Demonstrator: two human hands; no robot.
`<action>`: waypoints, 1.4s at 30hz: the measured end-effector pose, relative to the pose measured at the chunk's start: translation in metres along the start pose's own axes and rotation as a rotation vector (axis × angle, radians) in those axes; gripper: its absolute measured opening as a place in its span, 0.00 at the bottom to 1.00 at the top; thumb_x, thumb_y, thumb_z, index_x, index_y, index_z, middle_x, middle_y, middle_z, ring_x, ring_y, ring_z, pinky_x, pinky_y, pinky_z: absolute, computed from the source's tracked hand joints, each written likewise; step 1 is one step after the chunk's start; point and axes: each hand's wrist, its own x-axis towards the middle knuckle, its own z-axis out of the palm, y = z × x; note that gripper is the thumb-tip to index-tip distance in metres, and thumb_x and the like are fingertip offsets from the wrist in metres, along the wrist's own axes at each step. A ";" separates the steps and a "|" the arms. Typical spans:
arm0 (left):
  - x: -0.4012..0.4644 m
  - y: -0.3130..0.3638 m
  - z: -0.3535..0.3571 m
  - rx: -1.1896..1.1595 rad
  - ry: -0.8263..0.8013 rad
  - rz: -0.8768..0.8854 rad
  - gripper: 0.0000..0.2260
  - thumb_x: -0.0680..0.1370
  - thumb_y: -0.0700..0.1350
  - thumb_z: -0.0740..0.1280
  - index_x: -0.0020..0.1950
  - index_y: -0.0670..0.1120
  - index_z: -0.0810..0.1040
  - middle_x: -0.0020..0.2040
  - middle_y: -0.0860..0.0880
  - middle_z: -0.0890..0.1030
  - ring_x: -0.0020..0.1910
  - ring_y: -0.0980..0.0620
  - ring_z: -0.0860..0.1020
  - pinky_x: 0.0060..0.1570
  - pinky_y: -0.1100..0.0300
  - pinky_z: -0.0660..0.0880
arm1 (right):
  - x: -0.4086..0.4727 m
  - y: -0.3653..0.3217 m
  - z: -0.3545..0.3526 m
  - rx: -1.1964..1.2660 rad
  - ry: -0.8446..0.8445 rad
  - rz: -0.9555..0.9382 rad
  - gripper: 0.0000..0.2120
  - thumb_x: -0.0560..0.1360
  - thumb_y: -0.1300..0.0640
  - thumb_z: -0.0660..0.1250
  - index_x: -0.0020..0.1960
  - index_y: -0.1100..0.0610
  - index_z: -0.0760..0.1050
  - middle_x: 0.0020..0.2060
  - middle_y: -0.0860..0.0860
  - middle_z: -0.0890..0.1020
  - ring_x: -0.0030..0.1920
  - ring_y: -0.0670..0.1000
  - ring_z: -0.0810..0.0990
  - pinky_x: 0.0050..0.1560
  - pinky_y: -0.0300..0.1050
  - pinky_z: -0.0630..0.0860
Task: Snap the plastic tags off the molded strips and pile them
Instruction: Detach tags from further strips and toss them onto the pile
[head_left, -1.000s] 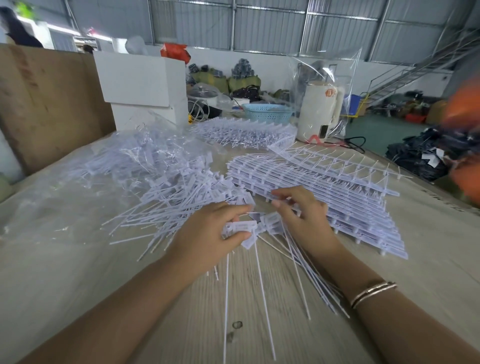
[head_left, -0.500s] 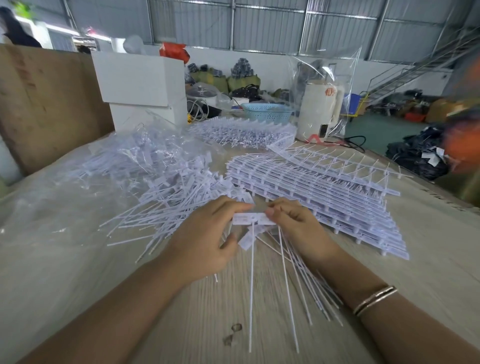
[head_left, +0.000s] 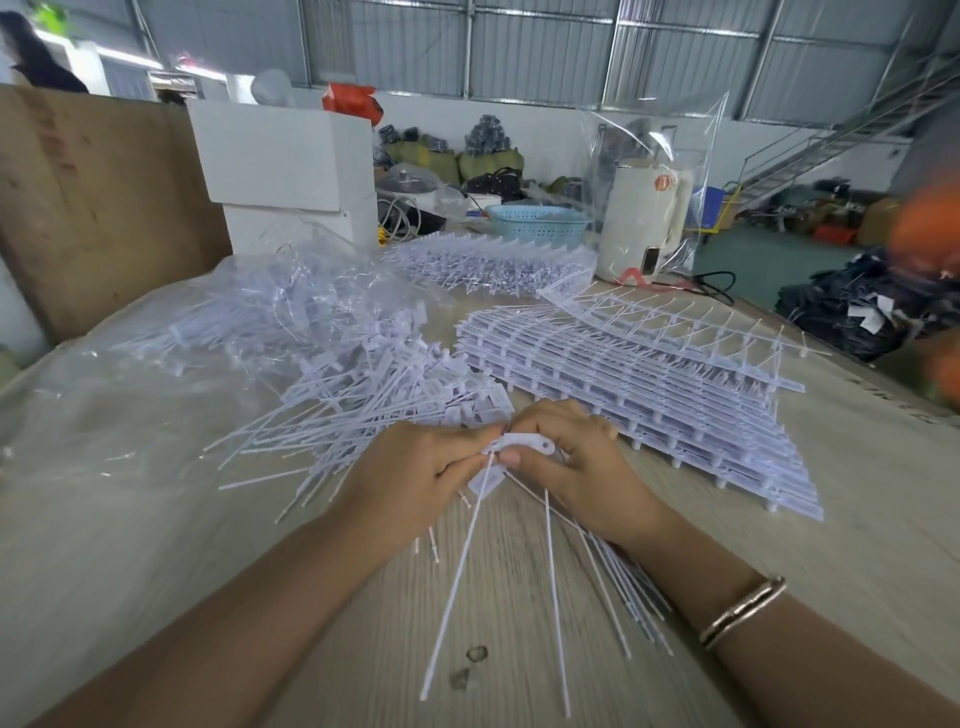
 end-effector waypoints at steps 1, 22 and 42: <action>-0.001 0.000 0.000 -0.035 -0.001 -0.016 0.12 0.77 0.45 0.67 0.56 0.60 0.79 0.31 0.60 0.80 0.29 0.61 0.77 0.34 0.69 0.71 | 0.000 0.002 0.000 -0.056 0.010 0.008 0.06 0.73 0.57 0.69 0.44 0.60 0.81 0.40 0.53 0.80 0.46 0.53 0.75 0.55 0.52 0.66; 0.020 -0.006 0.011 0.150 0.030 0.129 0.19 0.76 0.37 0.66 0.68 0.44 0.73 0.45 0.47 0.73 0.37 0.51 0.73 0.35 0.57 0.71 | 0.011 0.033 -0.024 0.042 -0.063 0.125 0.08 0.74 0.66 0.67 0.39 0.70 0.74 0.35 0.61 0.73 0.35 0.49 0.70 0.40 0.41 0.66; 0.014 0.041 0.008 0.516 -0.302 -0.169 0.27 0.80 0.59 0.48 0.30 0.45 0.71 0.25 0.50 0.71 0.25 0.51 0.70 0.47 0.57 0.67 | -0.003 0.020 -0.053 -0.387 -0.325 0.715 0.20 0.76 0.49 0.60 0.30 0.58 0.74 0.26 0.52 0.77 0.26 0.49 0.74 0.36 0.42 0.73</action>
